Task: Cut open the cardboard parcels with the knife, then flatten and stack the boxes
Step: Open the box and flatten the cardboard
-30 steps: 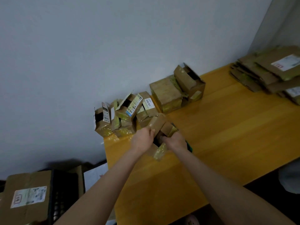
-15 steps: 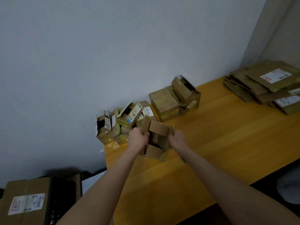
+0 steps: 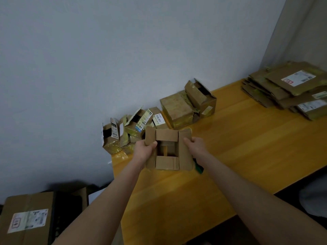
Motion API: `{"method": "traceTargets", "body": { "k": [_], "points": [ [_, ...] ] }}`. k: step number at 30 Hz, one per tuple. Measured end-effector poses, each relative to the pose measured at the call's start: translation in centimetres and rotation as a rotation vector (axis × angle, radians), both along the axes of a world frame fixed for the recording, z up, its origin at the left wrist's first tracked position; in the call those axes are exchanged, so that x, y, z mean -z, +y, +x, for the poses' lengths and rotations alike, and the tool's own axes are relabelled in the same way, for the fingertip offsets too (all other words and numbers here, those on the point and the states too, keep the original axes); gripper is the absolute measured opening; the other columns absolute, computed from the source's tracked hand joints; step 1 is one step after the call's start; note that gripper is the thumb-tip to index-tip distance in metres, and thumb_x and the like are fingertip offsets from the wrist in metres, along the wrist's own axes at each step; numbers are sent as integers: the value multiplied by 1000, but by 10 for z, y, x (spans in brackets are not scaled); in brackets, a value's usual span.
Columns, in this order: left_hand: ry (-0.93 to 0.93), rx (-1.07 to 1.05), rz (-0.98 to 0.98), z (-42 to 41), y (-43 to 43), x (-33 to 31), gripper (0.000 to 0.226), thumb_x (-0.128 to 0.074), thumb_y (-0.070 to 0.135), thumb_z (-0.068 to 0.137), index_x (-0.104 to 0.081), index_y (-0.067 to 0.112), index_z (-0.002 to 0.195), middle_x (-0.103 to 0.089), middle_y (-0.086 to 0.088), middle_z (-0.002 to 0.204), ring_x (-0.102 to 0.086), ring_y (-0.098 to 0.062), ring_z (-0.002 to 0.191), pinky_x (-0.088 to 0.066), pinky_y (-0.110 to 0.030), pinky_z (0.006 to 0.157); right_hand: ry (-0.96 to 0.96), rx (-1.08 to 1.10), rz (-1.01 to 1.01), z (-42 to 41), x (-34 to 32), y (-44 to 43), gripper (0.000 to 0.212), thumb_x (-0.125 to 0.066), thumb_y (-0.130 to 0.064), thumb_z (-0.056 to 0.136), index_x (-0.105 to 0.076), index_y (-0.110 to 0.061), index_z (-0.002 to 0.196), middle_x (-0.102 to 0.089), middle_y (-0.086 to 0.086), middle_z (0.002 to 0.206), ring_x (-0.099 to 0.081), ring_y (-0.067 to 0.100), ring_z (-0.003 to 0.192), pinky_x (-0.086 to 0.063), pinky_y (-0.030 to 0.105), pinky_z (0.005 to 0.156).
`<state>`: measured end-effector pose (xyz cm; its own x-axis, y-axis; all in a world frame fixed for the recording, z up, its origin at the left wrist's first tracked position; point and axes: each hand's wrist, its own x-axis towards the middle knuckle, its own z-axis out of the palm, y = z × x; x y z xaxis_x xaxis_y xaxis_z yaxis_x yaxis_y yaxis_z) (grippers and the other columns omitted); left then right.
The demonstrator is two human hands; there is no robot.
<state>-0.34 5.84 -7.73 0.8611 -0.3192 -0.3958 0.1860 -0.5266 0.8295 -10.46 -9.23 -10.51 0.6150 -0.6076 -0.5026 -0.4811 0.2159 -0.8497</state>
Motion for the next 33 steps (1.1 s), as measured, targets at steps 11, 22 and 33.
{"method": "traceTargets", "body": {
  "k": [11, 22, 33],
  "points": [
    [-201, 346, 103, -5, -7, -13, 46, -52, 40, 97, -63, -2, 82, -67, -19, 80, -64, -33, 74, -52, -41, 72, 355, -510, -1035, -10, -3, -2, 75, -55, -62, 85, -31, -26, 146, -33, 1, 149, -26, 30, 135, -33, 40, 108],
    [-534, 545, 352, 36, -6, -67, 30, -56, 44, 94, -66, 19, 81, -64, 0, 74, -60, -17, 69, -51, -36, 68, -123, -354, -794, -6, -49, -15, 46, -42, -22, 102, -35, -21, 57, -37, -5, 56, -32, 7, 50, -24, 21, 47],
    [-225, 80, 85, 27, -11, -57, 70, -76, 52, 74, -50, 13, 126, -62, -3, 120, -59, -24, 108, -52, -38, 89, -200, -167, -811, -2, -65, -16, 37, -45, -18, 101, -48, -13, 64, -42, -4, 56, -34, 8, 48, -30, 18, 44]
  ]
}}
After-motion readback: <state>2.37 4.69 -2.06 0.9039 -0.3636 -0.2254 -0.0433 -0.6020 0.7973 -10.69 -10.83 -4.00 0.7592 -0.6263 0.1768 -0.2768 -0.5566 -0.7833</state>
